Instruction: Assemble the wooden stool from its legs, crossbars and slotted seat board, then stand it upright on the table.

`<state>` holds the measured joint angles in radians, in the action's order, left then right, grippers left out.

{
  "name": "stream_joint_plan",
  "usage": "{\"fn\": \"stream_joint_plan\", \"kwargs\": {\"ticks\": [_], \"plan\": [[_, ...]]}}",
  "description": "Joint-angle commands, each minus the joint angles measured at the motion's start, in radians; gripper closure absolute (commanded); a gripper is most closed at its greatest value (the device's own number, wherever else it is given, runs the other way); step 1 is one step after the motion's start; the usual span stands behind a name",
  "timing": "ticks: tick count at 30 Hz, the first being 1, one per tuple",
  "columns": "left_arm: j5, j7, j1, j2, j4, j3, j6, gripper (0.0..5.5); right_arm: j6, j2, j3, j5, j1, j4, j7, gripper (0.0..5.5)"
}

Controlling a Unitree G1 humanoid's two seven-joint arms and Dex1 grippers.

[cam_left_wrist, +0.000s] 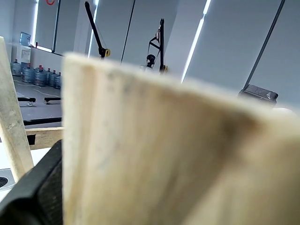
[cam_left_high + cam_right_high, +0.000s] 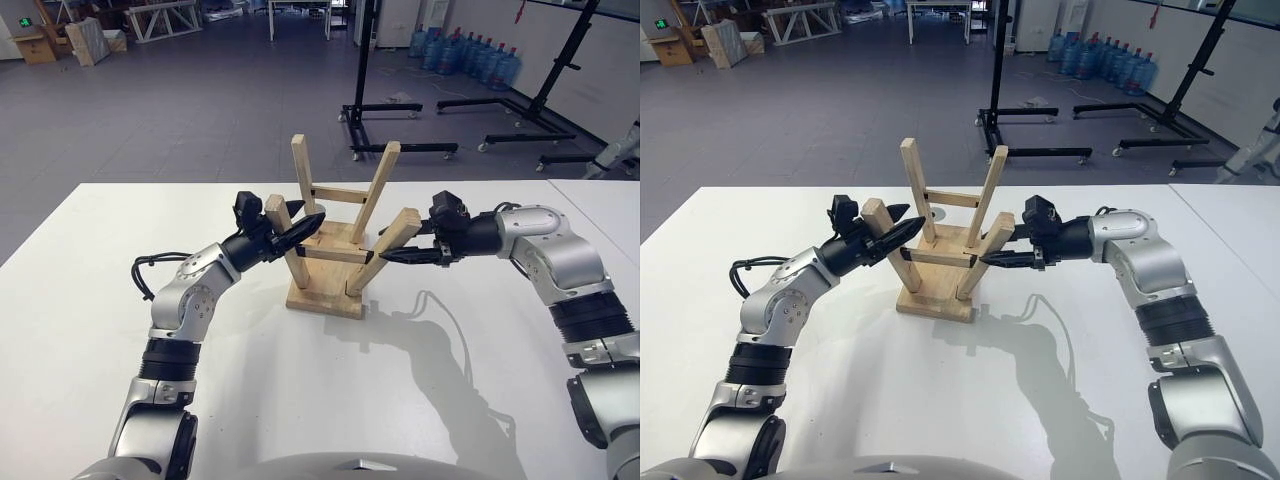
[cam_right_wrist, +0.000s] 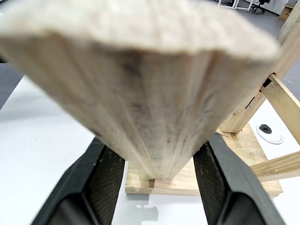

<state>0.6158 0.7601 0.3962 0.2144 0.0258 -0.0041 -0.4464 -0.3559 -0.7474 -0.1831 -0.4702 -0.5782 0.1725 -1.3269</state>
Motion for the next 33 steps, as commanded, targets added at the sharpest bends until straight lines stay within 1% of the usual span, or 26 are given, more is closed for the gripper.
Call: {"fn": "stream_joint_plan", "kwargs": {"ticks": [1, 3, 4, 10, 18, 24, 27, 28, 30, 33], "plan": [[0.009, 0.028, 0.042, -0.11, 0.012, -0.122, -0.059, 1.94, -0.073, 0.084, -0.124, 0.01, 0.131, -0.079, -0.03, 3.46], [0.012, 0.024, 0.039, -0.102, 0.006, -0.106, -0.058, 1.94, -0.074, 0.076, -0.1, 0.008, 0.147, -0.084, -0.01, 3.46], [0.013, 0.022, 0.039, -0.097, 0.003, -0.097, -0.057, 1.94, -0.07, 0.078, -0.086, 0.009, 0.151, -0.084, 0.004, 3.07], [0.02, 0.016, 0.039, -0.073, -0.014, -0.058, -0.06, 1.94, -0.052, 0.077, -0.023, 0.003, 0.18, -0.09, 0.067, 2.02], [0.025, 0.016, 0.059, -0.049, -0.029, -0.032, -0.069, 1.94, -0.03, 0.078, 0.065, -0.026, 0.235, -0.122, 0.131, 2.02], [0.029, 0.028, 0.096, -0.032, -0.046, -0.016, -0.087, 1.94, -0.042, 0.107, 0.23, -0.161, 0.21, -0.177, 0.161, 2.02], [0.023, 0.021, 0.101, -0.033, -0.063, -0.018, -0.09, 1.94, -0.044, 0.101, 0.278, -0.181, 0.199, -0.197, 0.181, 2.02], [0.018, 0.011, 0.101, -0.036, -0.073, -0.019, -0.087, 1.94, -0.045, 0.096, 0.292, -0.182, 0.203, -0.204, 0.191, 2.02], [-0.024, -0.075, 0.11, -0.064, -0.081, -0.015, -0.061, 1.94, -0.025, 0.084, 0.314, -0.156, 0.221, -0.213, 0.218, 2.02], [-0.046, -0.176, 0.09, -0.105, -0.134, -0.022, -0.069, 1.94, 0.001, 0.104, 0.367, -0.154, 0.231, -0.23, 0.279, 2.02]]}}
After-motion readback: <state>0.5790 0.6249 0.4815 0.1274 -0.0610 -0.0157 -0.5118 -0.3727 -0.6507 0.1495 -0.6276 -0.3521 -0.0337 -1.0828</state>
